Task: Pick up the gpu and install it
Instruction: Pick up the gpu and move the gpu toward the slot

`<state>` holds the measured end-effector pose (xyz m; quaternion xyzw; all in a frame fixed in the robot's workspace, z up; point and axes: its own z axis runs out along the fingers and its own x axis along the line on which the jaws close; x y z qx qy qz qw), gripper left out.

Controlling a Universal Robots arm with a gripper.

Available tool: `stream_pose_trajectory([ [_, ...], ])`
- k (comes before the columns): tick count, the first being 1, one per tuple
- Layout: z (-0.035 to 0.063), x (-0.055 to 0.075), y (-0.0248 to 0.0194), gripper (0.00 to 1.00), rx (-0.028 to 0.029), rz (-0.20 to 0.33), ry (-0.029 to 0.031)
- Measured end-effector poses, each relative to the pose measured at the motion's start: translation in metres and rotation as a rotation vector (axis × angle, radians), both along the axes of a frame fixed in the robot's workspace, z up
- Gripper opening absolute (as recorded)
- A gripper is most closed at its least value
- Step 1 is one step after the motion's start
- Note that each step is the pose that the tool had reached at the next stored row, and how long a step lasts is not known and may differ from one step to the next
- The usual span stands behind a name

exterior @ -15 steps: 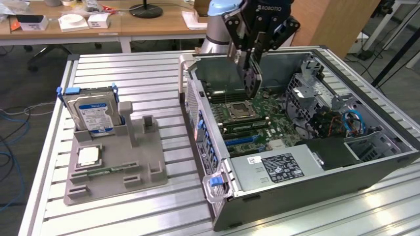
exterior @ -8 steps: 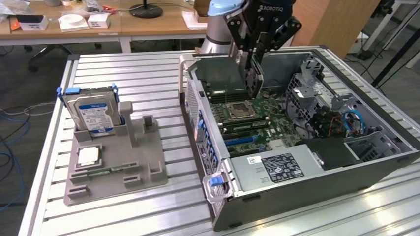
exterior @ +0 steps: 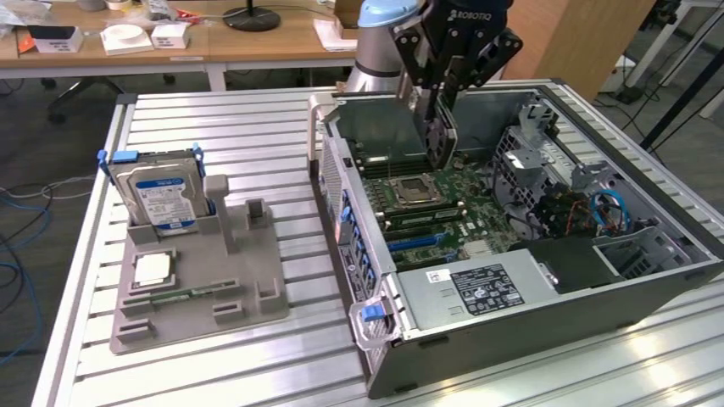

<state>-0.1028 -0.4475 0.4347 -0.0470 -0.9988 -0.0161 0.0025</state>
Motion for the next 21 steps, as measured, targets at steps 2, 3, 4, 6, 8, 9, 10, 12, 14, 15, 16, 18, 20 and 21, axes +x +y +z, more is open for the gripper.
stream_pose_trajectory([
  [2, -0.0001, 0.001, 0.0000, 0.26, -0.0001, 0.000, 0.0000],
  [3, -0.0002, 0.001, 0.0000, 0.26, 0.0000, 0.000, 0.0000],
  [4, -0.0002, 0.002, 0.0000, 0.26, -0.0001, 0.000, 0.0000],
  [6, -0.0003, 0.003, 0.0000, 0.26, -0.0001, 0.000, 0.0000],
  [8, -0.0005, 0.004, 0.0000, 0.26, -0.0001, 0.000, 0.0000],
  [9, -0.0005, 0.005, 0.0000, 0.26, -0.0001, 0.000, 0.0000],
  [10, -0.0006, 0.005, 0.0000, 0.26, -0.0001, 0.000, 0.0000],
  [12, -0.0007, 0.006, 0.0000, 0.26, 0.0000, 0.000, 0.0000],
  [14, -0.0008, 0.008, 0.0000, 0.26, -0.0001, 0.000, 0.0000],
  [15, -0.0009, 0.009, 0.0000, 0.26, 0.0000, 0.000, 0.0000],
  [16, -0.0010, 0.009, 0.0000, 0.26, 0.0000, 0.000, 0.0000],
  [18, -0.0011, 0.011, 0.0000, 0.26, -0.0001, 0.000, 0.0000],
  [20, -0.0012, 0.012, 0.0000, 0.26, 0.0000, 0.000, 0.0000],
  [21, -0.0013, 0.013, 0.0000, 0.26, -0.0001, 0.000, 0.0000],
])
